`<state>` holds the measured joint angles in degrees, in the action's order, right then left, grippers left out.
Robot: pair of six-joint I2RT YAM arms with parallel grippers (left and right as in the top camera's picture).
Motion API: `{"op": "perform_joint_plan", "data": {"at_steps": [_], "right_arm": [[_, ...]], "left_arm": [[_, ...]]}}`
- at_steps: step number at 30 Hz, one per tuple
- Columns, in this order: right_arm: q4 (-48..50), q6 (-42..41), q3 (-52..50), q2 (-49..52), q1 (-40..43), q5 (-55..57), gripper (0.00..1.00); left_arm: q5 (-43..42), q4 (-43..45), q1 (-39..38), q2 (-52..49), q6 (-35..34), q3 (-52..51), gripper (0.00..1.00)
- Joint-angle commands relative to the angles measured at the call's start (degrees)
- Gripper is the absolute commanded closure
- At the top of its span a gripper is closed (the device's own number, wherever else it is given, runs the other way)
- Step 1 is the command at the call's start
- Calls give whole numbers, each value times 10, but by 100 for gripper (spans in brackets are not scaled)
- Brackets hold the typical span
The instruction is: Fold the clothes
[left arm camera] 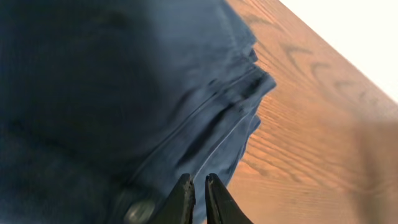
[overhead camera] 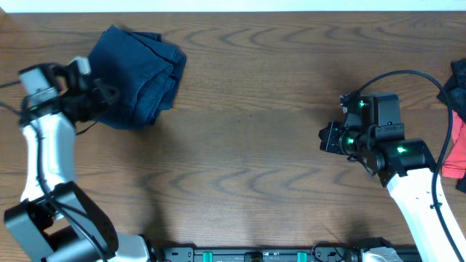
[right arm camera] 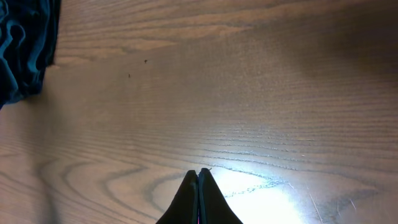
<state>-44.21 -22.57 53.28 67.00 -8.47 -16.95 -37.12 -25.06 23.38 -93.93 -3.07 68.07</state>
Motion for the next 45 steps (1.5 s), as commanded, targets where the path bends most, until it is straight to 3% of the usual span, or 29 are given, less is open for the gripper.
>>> {"op": "perform_joint_plan", "data": {"at_steps": [1,6,13,20,26,34,35,36,37,38,39,45], "right_arm": [[3,3,3,-2,2,3,99],[0,3,3,-2,2,2,99],[-2,4,3,-2,2,3,99],[13,47,3,-2,2,5,99],[46,123,10,-9,2,-10,99],[33,186,80,-84,2,-31,96],[31,186,88,-97,2,-30,95],[31,186,94,-114,2,-30,90],[31,186,97,-127,2,-30,75],[34,186,97,-144,2,-30,45],[34,186,97,-157,2,-28,1],[8,186,97,-211,2,-28,1]], "left_arm": [[74,26,-50,-44,31,5,91],[137,90,-105,-132,33,5,91],[101,128,-140,-169,39,13,91],[95,-1,-144,-39,39,82,91],[95,-155,-145,125,39,117,83],[103,-361,-145,332,63,117,46],[117,-381,-145,352,63,117,31],[140,-401,-145,374,63,117,24],[162,-415,-145,390,63,117,12],[190,-430,-145,407,63,117,2],[208,-439,-145,419,63,117,2],[252,-454,-145,464,63,117,2]]}}
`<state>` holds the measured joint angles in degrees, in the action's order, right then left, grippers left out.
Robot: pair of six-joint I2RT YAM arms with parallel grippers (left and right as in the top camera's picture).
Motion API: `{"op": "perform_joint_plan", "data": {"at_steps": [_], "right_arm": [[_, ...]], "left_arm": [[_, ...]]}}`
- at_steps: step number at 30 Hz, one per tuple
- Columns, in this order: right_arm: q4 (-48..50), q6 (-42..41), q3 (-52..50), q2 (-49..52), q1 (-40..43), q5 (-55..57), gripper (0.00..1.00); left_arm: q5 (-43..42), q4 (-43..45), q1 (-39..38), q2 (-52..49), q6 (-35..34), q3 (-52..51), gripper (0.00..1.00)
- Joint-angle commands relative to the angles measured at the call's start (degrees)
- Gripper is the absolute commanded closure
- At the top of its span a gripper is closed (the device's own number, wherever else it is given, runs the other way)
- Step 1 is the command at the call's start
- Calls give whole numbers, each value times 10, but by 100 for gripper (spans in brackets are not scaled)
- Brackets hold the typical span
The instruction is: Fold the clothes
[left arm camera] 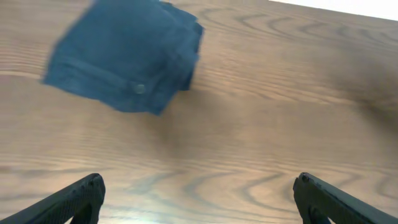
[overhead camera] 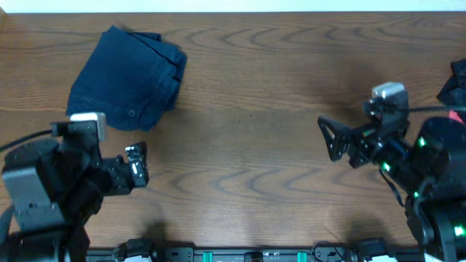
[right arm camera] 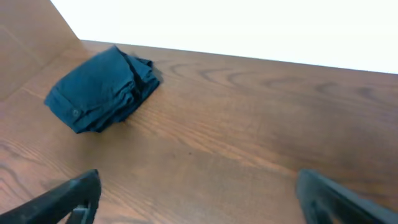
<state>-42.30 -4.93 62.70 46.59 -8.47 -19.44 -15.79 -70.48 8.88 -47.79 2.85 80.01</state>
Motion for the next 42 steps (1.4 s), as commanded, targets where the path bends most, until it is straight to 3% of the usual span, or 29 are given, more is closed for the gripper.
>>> {"op": "perform_joint_plan", "data": {"at_steps": [1,16,22,26,31,36,42], "right_arm": [[-19,9,3,-11,2,-4,1],[-47,7,3,-12,2,-4,1],[-27,21,-8,-21,2,61,1],[103,85,-96,-74,2,65,1],[240,84,-265,-171,2,48,1],[267,84,-393,-269,2,47,1],[261,84,-478,-423,2,45,1]], "left_arm": [[39,0,0,4,3,-3,2],[39,0,0,3,3,-3,2],[39,0,0,3,3,-3,2],[39,0,0,3,3,-3,2],[39,0,0,3,3,-3,2],[39,0,0,3,3,-3,2],[39,0,0,3,3,-3,2]]}}
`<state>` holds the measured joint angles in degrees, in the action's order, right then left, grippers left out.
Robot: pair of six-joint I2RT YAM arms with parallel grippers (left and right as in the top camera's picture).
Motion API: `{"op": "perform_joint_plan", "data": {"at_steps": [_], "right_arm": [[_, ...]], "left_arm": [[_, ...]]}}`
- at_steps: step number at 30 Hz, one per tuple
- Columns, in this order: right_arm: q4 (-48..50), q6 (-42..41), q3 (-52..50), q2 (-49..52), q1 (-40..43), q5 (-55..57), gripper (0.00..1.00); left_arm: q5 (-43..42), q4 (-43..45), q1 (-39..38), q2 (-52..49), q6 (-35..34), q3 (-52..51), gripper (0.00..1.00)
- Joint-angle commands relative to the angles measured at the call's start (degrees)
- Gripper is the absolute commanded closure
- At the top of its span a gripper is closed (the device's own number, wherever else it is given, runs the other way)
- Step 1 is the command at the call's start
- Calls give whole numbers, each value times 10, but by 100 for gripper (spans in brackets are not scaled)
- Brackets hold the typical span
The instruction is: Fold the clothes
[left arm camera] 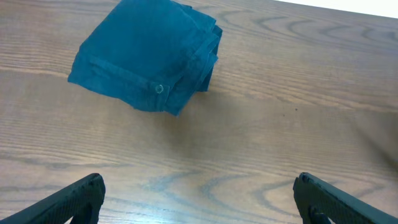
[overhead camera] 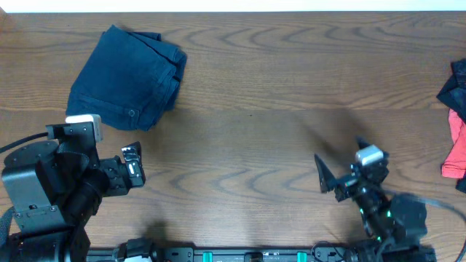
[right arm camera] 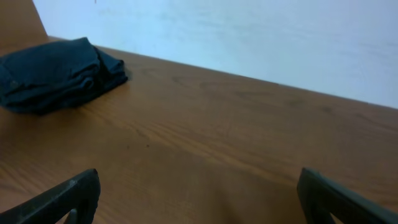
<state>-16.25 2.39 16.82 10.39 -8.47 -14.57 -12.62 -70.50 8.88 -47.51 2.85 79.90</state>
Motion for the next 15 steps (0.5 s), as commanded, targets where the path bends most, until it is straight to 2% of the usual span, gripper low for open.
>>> {"op": "perform_joint_plan", "data": {"at_steps": [1,10,15], "right_arm": [[-3,11,-25,-79,2,-5,1],[-5,11,-84,-101,-4,-5,1],[34,9,-126,-101,-5,-11,1]], "left_arm": [[7,0,0,0,3,-2,2],[7,0,0,0,3,-2,2],[7,0,0,0,3,-2,2]]}}
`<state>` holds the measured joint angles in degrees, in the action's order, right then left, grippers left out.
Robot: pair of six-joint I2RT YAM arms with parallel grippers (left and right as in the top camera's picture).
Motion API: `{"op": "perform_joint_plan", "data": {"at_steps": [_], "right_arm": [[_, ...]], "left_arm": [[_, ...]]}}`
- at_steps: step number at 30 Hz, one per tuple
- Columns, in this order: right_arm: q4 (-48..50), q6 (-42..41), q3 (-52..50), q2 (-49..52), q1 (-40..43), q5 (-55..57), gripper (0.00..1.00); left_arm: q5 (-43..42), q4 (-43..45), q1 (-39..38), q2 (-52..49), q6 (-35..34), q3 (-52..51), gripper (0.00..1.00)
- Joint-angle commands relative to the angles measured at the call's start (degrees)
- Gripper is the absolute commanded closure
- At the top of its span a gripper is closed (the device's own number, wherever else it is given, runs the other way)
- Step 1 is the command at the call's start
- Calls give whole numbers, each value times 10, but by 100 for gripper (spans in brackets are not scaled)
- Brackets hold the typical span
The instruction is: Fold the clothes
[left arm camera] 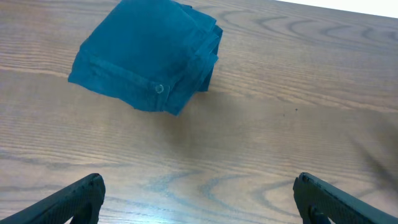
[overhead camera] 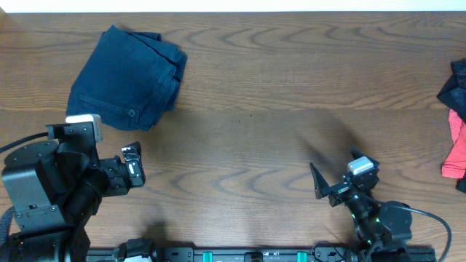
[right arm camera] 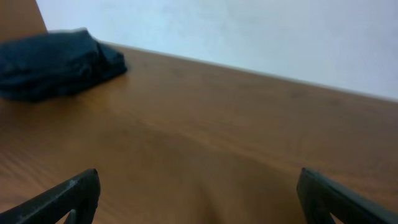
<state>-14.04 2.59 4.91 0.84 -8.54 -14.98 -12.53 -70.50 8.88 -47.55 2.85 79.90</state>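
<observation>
Folded dark blue shorts [overhead camera: 129, 76] lie as a compact bundle at the far left of the wooden table [overhead camera: 277, 87]; they also show in the left wrist view [left arm camera: 149, 56] and, blurred, in the right wrist view [right arm camera: 56, 63]. My left gripper [overhead camera: 133, 167] is pulled back near the front left, open, well short of the bundle, nothing between its fingers [left arm camera: 74, 199]. My right gripper [overhead camera: 320, 183] sits low at the front right, open and empty, its fingers [right arm camera: 68, 196] wide apart.
A pile of unfolded clothes, red and dark pieces [overhead camera: 456, 142], lies at the table's right edge. The white wall [right arm camera: 249, 37] rises behind the table's far edge.
My right arm has drawn back a little further toward the front edge and sits lower. The left arm and the folded shorts have not moved.
At first my left gripper was shut at the edge of the blue bundle and the right was shut over bare wood at mid right. Then both stood open, drawn back toward the front, with the bundle left lying folded. Since then the right arm has sunk lower.
</observation>
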Motion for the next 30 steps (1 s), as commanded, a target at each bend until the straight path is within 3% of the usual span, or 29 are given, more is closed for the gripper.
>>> {"op": "perform_joint_plan", "data": {"at_steps": [1,30], "right_arm": [[20,7,-10,-6,-5,-7,1],[30,7,-13,-5,-5,-7,1]], "left_arm": [[6,0,0,0,3,-2,2],[6,0,0,0,3,-2,2]]}}
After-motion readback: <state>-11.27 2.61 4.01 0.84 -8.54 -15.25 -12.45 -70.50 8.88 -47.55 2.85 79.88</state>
